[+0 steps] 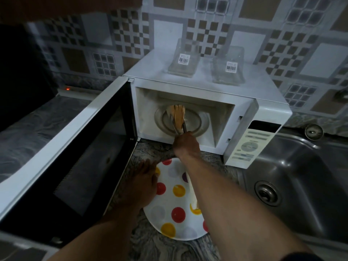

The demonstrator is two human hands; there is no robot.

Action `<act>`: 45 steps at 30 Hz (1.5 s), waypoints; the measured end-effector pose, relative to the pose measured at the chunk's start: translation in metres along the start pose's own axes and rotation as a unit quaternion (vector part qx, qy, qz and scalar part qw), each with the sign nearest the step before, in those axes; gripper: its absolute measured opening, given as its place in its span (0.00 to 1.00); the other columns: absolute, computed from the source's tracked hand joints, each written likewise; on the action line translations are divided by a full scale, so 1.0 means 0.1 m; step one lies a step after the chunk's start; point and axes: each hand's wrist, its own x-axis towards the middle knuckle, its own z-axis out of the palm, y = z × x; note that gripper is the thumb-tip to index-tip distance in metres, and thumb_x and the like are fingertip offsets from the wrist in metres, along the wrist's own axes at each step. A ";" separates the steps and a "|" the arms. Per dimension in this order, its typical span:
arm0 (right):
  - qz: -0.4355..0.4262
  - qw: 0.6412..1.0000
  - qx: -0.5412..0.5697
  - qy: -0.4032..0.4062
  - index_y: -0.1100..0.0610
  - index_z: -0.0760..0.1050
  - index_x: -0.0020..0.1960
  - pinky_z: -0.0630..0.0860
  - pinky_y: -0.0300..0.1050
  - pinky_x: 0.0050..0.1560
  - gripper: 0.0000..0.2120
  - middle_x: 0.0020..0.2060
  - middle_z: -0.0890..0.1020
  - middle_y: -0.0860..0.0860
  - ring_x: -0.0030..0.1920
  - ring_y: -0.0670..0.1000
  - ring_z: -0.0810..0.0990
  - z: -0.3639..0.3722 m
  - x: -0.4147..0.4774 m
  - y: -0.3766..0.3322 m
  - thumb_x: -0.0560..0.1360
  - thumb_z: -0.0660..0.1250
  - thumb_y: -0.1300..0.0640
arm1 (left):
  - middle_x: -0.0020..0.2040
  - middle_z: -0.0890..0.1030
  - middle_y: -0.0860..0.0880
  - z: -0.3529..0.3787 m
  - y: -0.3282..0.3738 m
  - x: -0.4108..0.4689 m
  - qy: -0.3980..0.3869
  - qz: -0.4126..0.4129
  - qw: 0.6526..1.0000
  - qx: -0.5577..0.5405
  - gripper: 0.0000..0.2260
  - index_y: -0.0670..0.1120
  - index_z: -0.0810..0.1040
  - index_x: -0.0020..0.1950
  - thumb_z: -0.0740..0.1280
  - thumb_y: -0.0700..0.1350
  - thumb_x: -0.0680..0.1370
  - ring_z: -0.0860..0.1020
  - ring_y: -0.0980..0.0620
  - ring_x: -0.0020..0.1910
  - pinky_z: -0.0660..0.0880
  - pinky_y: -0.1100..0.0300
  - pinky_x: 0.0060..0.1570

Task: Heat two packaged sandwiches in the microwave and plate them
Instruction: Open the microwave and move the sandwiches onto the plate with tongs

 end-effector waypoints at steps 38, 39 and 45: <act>-0.022 0.996 -0.086 0.023 0.63 0.68 0.65 0.73 0.51 0.47 0.22 0.55 0.81 0.60 0.55 0.64 0.80 -0.24 -1.92 0.65 0.83 0.56 0.45 | 0.81 0.44 0.44 -0.17 0.11 -0.71 -0.085 -0.046 0.994 0.049 0.29 0.43 0.42 0.80 0.49 0.54 0.84 0.46 0.43 0.79 0.46 0.47 0.76; -0.016 0.995 -0.092 0.020 0.63 0.68 0.65 0.72 0.49 0.45 0.23 0.55 0.81 0.60 0.55 0.63 0.80 -0.23 -1.98 0.69 0.83 0.56 0.45 | 0.81 0.43 0.44 -0.17 0.12 -0.72 -0.091 -0.047 0.994 0.046 0.30 0.42 0.41 0.80 0.49 0.54 0.84 0.46 0.43 0.79 0.46 0.47 0.76; -0.004 0.995 -0.098 0.016 0.64 0.66 0.66 0.72 0.49 0.44 0.22 0.55 0.81 0.61 0.55 0.64 0.81 -0.20 -2.29 0.82 0.83 0.56 0.46 | 0.81 0.42 0.46 -0.18 0.11 -0.74 -0.119 -0.060 0.991 0.029 0.31 0.43 0.39 0.80 0.48 0.56 0.84 0.44 0.43 0.79 0.46 0.46 0.76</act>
